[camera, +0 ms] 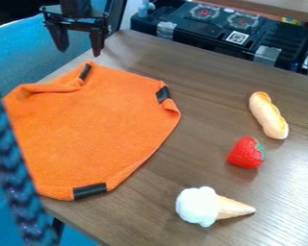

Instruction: Fold the cloth from top left to bottom right

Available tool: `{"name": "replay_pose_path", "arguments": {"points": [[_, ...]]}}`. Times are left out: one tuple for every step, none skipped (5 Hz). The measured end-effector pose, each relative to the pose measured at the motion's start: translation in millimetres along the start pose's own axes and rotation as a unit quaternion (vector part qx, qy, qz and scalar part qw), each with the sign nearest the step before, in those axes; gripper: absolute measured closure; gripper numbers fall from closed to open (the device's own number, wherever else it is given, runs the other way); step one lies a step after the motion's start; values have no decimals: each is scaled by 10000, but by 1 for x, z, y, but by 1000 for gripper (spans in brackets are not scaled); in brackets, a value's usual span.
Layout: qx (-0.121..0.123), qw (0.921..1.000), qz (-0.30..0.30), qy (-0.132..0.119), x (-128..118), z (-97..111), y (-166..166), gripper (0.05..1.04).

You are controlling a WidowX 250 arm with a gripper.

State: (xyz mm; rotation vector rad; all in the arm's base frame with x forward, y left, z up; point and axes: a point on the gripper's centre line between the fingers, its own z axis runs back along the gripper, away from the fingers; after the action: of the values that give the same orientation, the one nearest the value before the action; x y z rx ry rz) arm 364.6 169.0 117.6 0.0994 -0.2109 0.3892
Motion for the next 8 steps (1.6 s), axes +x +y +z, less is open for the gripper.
{"name": "replay_pose_path", "arguments": {"points": [[-8, 9998, -3, 222, -5, -16, -2, 84], [59, 9997, -4, 237, -6, -19, 0, 84], [179, 9993, 41, 318, -6, -31, 4, 83], [321, 9990, 107, 287, 1, -37, 7, 84], [458, 9984, 146, 291, 3, -45, 11, 84], [522, 9980, 180, 300, 8, -50, 9, 84], [617, 9973, 219, 318, 15, -56, 8, 84], [689, 9966, 262, 368, 16, -62, 10, 84]]}}
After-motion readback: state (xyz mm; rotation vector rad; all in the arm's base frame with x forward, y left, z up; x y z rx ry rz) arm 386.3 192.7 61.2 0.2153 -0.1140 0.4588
